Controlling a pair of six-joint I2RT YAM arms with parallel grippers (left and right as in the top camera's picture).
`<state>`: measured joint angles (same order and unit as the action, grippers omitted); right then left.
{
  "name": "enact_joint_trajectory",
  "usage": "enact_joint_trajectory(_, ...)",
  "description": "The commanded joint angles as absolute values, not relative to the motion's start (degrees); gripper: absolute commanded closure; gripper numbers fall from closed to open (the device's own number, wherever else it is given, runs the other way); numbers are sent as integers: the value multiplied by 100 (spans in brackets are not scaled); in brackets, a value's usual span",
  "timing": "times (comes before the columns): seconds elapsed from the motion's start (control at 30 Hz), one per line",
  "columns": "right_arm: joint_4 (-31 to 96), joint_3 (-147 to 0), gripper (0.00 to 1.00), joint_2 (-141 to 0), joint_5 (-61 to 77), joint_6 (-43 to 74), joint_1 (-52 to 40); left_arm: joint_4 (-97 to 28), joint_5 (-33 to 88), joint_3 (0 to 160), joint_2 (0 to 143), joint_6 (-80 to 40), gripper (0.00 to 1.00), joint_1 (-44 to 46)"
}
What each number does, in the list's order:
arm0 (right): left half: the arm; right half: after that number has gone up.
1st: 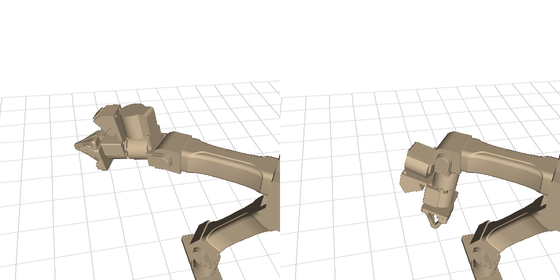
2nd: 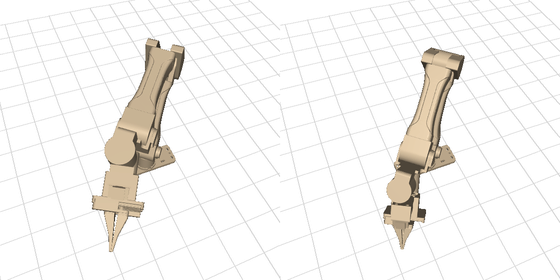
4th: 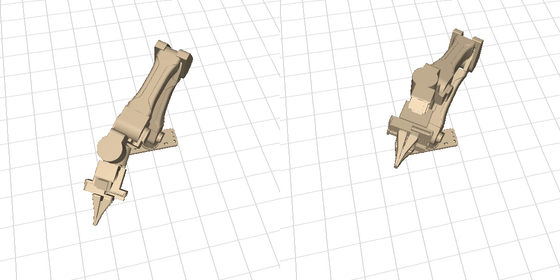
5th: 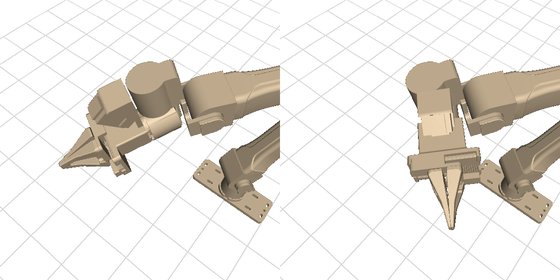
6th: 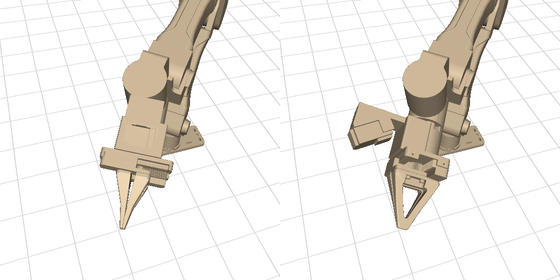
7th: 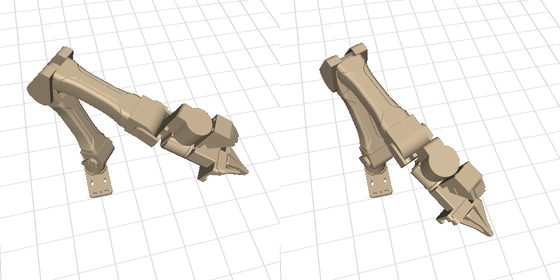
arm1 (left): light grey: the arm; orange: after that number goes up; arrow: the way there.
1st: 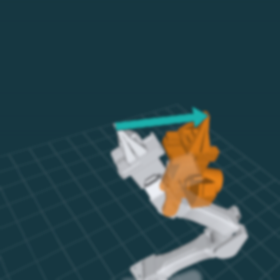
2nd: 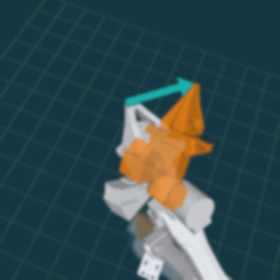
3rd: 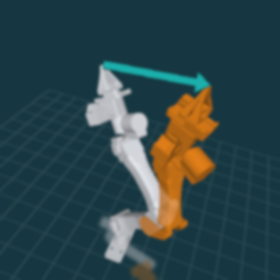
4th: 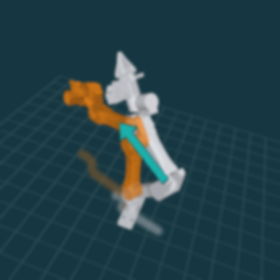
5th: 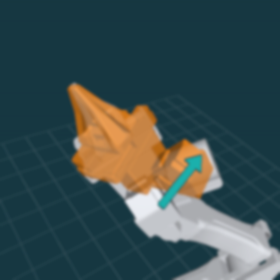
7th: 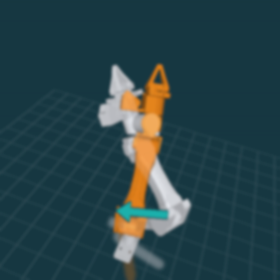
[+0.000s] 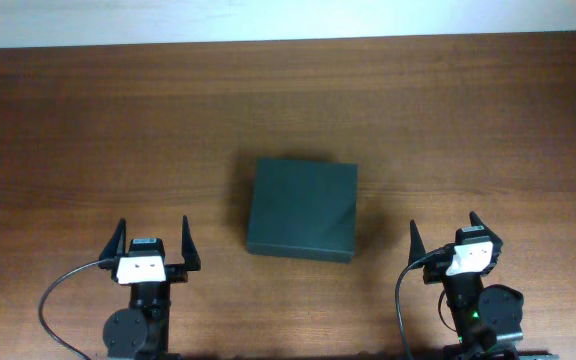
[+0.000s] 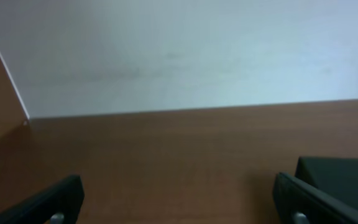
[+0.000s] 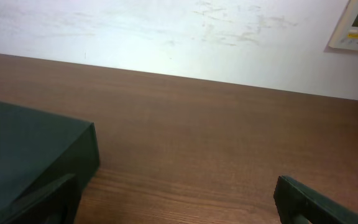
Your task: Pack container
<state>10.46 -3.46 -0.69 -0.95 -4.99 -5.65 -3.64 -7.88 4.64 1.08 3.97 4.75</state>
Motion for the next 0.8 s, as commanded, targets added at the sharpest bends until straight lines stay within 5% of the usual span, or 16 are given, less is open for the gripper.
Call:
enact_joint_trajectory(0.0,1050,-296,1,-19,-60,-534,-521,-414,-884,130,27,-132,1,355)
enact_joint_trajectory(0.77,1050,-296,1,-19,-60,-534,-521,-473,73,54,30,-261,1,123)
